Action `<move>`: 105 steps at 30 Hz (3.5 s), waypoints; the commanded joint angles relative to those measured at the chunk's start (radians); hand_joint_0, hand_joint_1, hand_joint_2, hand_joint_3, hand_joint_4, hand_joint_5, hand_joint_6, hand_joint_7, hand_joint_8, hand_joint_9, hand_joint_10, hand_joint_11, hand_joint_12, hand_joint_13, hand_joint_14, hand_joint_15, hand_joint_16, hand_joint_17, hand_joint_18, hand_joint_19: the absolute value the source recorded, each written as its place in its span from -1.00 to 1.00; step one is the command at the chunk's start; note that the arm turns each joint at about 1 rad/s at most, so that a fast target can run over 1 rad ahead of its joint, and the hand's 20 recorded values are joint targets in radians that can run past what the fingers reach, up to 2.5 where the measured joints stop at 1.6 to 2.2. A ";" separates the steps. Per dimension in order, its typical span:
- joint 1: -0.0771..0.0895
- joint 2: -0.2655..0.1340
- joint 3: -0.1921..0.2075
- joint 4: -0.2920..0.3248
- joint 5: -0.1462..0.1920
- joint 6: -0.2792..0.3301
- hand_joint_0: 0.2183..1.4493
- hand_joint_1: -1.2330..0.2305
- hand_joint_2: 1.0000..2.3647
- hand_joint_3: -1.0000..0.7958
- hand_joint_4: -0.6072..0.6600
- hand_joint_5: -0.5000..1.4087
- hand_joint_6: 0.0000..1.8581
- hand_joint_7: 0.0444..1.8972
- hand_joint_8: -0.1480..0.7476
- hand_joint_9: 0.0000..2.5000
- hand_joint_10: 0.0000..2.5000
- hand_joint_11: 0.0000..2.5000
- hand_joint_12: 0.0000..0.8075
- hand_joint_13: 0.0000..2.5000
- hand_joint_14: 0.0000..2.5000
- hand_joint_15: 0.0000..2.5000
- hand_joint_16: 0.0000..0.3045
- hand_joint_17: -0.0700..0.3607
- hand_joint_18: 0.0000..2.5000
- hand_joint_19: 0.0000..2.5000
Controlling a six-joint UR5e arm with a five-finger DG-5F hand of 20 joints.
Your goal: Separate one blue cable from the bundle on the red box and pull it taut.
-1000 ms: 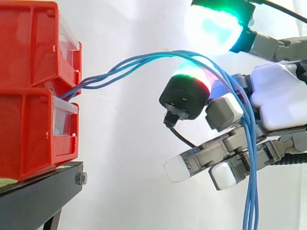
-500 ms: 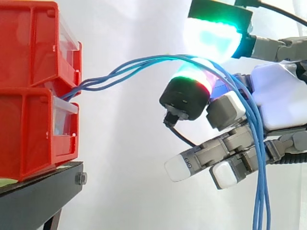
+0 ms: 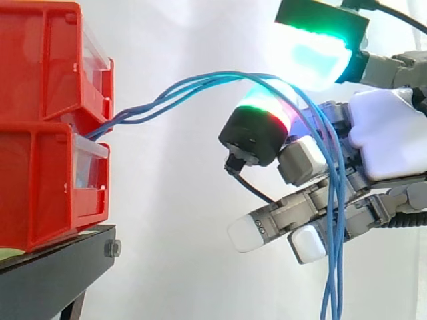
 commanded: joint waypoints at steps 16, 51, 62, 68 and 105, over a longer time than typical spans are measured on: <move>0.000 0.001 0.000 0.000 0.000 0.000 -0.61 -0.40 -1.00 -0.44 0.17 -0.63 -0.07 0.16 0.11 -0.18 -0.99 -0.41 0.04 -0.53 -0.99 -0.80 -0.60 -0.03 -0.49 -0.60; 0.000 0.001 0.000 0.000 0.000 0.000 -0.48 -0.09 -1.00 -0.40 0.18 -0.62 -0.09 0.19 0.12 -0.13 -0.98 -0.40 0.01 -0.49 -0.99 -0.77 -0.62 -0.07 -0.49 -0.54; 0.000 -0.001 -0.001 -0.002 0.000 0.000 -0.34 -0.40 -0.98 -0.19 0.09 -0.65 -0.07 0.13 0.06 -0.22 -0.98 -0.39 -0.04 -0.50 -0.99 -0.78 -0.64 -0.10 -0.48 -0.58; 0.002 0.001 -0.001 -0.002 0.000 0.000 -0.23 -0.54 -0.99 -0.28 -0.01 -0.66 -0.06 0.11 0.03 -0.29 -0.99 -0.40 -0.05 -0.52 -0.99 -0.79 -0.64 -0.11 -0.48 -0.61; -0.002 0.001 -0.001 0.000 0.000 0.000 -0.38 -0.13 -0.99 -0.31 0.12 -0.63 -0.10 0.13 0.08 -0.20 -0.99 -0.42 -0.03 -0.49 -0.99 -0.76 -0.63 -0.09 -0.51 -0.56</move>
